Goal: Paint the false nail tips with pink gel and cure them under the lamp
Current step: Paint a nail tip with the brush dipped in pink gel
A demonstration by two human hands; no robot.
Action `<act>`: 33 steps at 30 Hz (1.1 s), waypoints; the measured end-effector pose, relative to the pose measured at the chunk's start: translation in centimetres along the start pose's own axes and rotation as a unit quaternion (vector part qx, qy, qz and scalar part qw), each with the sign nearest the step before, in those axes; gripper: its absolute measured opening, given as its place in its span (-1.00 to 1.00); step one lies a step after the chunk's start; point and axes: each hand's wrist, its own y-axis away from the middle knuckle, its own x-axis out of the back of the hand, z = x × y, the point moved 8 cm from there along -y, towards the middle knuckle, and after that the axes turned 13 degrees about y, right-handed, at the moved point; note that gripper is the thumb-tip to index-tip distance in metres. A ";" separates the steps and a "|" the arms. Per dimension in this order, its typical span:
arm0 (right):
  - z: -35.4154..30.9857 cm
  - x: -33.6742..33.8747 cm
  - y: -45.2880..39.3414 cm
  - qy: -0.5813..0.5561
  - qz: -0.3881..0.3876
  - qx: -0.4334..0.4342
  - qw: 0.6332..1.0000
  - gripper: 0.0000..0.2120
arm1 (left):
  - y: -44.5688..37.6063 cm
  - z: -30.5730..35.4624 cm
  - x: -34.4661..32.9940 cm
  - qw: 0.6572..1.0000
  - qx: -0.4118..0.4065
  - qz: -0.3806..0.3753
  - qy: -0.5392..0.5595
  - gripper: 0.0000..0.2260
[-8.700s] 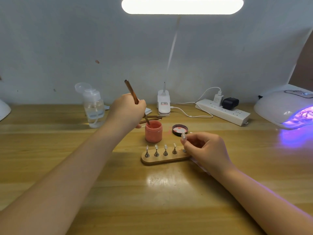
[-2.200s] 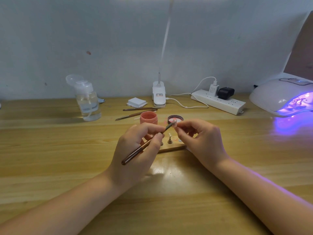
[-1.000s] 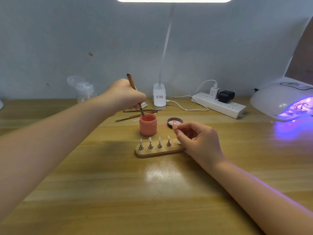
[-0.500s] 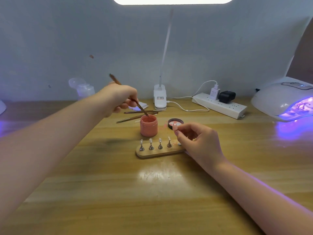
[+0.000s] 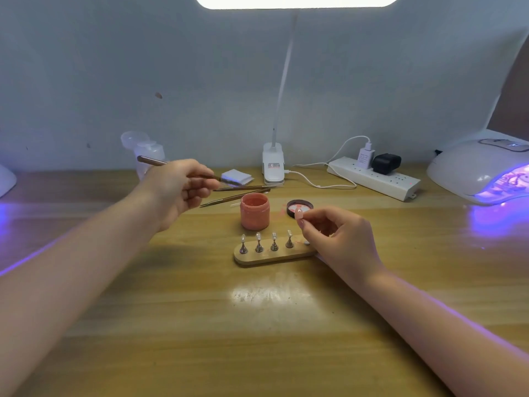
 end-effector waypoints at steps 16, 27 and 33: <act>-0.2 0.0 0.0 -0.010 0.004 0.008 1.000 -0.89 | 10.8 -3.0 -5.9 0.898 -0.375 -0.162 -0.165 -0.81; -0.3 0.1 0.1 -0.005 0.010 0.031 0.999 -0.92 | 10.8 -3.2 -5.8 0.911 -0.356 -0.170 -0.118 -0.82; -0.7 0.2 0.2 0.018 0.011 0.051 0.998 -0.91 | 10.9 -3.5 -6.0 0.909 -0.350 -0.181 -0.140 -0.85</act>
